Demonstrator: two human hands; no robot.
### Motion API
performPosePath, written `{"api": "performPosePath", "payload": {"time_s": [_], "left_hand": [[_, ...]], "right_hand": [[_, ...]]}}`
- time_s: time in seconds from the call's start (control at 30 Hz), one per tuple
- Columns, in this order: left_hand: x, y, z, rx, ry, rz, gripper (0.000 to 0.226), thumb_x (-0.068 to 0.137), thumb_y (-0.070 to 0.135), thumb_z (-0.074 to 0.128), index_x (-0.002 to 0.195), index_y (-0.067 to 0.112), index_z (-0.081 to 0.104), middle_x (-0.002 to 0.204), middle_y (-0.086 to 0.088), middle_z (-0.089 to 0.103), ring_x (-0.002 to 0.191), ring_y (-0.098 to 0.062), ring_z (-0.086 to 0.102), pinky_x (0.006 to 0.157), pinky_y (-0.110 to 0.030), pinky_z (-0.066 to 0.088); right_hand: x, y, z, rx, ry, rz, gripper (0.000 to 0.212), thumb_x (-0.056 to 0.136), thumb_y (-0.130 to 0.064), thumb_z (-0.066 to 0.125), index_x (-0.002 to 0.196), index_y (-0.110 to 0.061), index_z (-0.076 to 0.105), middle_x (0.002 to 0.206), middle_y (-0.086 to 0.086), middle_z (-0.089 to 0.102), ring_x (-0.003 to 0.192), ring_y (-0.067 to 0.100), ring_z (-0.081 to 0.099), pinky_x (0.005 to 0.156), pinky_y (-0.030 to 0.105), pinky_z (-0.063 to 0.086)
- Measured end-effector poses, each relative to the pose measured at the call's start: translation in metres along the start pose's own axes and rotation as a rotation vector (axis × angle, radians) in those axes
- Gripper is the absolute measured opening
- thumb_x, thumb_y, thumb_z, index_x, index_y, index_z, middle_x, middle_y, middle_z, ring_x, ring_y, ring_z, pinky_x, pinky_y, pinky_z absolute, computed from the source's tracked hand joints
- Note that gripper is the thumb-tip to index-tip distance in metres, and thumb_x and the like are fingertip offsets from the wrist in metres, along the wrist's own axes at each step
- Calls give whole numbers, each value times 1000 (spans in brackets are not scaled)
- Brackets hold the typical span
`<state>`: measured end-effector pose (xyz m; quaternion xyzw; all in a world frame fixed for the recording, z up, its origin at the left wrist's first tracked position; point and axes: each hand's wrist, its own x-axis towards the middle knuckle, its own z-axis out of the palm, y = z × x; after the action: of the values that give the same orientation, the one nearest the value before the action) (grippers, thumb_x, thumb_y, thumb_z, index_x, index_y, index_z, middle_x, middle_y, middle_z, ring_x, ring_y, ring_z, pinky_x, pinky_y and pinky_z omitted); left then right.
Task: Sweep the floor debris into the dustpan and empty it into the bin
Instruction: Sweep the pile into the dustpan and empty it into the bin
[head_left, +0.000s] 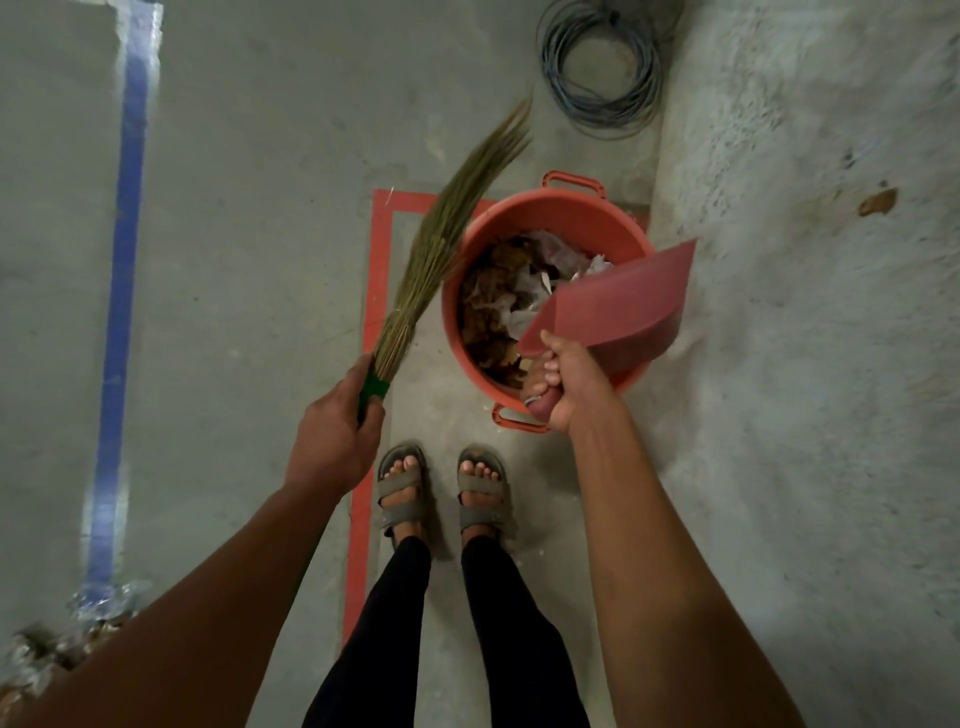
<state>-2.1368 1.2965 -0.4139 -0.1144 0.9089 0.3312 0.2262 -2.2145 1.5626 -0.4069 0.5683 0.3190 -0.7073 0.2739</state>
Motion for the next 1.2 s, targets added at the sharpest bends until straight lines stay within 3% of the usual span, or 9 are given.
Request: {"api": "performPosePath", "payload": {"time_s": [0.27, 0.47, 0.87, 1.0, 1.2], "left_hand": [[11, -7, -2, 30, 9, 17, 57, 105, 31, 48, 159, 30, 32, 116, -8, 68, 85, -22, 62, 76, -36, 53], [21, -9, 7, 9, 37, 34, 56, 105, 29, 49, 159, 29, 33, 118, -10, 69, 87, -23, 62, 78, -36, 51], [60, -37, 56, 17, 14, 57, 56, 106, 29, 48, 159, 31, 32, 112, -9, 69, 80, -22, 61, 71, -33, 47], [63, -33, 55, 14, 6, 51, 55, 106, 29, 48, 158, 32, 33, 108, -7, 68, 79, -21, 61, 71, -35, 51], [53, -13, 40, -3, 39, 33, 56, 105, 25, 51, 158, 27, 36, 117, -14, 69, 88, -26, 61, 76, -36, 48]], "right_hand": [[10, 19, -6, 198, -116, 91, 42, 103, -25, 57, 63, -18, 43, 47, -9, 33, 35, 4, 28, 35, 18, 28], [49, 12, -6, 368, -274, 312, 55, 105, -28, 55, 53, -18, 39, 41, -8, 33, 30, 6, 32, 30, 18, 30], [166, 14, -12, 380, -237, 286, 56, 108, -26, 51, 54, -19, 34, 39, -7, 31, 29, 9, 33, 28, 20, 29], [142, 23, -24, 288, -306, 264, 58, 106, -38, 53, 54, -21, 35, 40, -8, 31, 29, 6, 31, 28, 19, 27], [59, 15, -63, 497, -496, 356, 40, 101, -33, 60, 68, -14, 46, 44, -5, 40, 28, 9, 39, 29, 18, 34]]}}
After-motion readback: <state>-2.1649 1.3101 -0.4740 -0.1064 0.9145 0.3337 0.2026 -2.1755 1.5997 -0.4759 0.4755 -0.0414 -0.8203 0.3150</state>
